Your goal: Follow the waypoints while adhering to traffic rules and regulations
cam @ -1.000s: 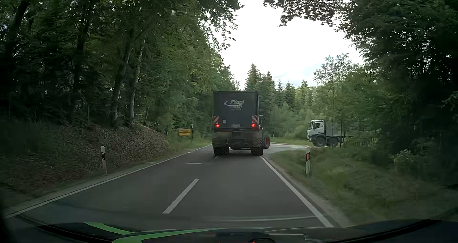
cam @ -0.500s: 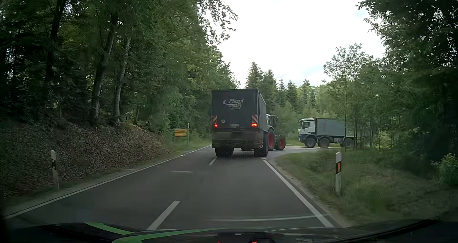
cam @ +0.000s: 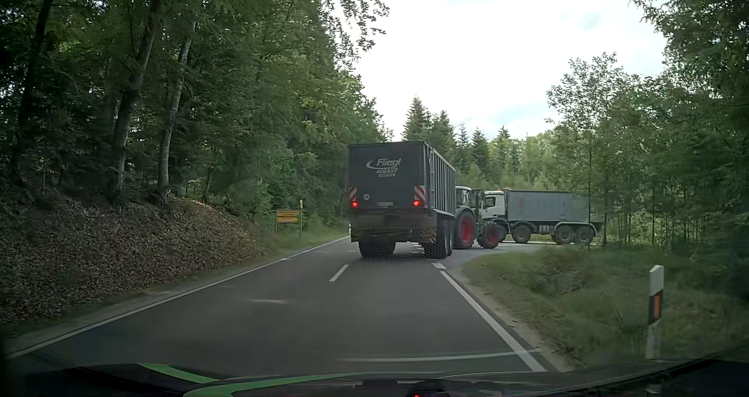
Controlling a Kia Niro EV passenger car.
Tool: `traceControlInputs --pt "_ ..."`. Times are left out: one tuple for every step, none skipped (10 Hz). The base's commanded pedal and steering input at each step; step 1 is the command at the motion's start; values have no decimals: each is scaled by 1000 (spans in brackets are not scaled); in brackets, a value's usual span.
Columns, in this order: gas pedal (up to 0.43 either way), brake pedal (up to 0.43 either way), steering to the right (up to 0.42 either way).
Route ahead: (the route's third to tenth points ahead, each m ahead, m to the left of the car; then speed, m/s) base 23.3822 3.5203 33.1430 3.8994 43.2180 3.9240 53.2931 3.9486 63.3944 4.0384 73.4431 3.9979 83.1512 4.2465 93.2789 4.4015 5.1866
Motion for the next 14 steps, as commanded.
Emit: traceControlInputs --pt "0 116 -2" --pt "0 116 -3" --pt "0 122 -4" --pt "0 116 -5" --pt "0 116 -6" --pt "0 116 -7" --pt "0 110 -9" --pt "0 91 -10" --pt "0 18 -10" --pt "0 0 -10" --pt "0 0 -11" --pt "39 0 -11" --pt "287 0 -11" --pt "390 0 -11"
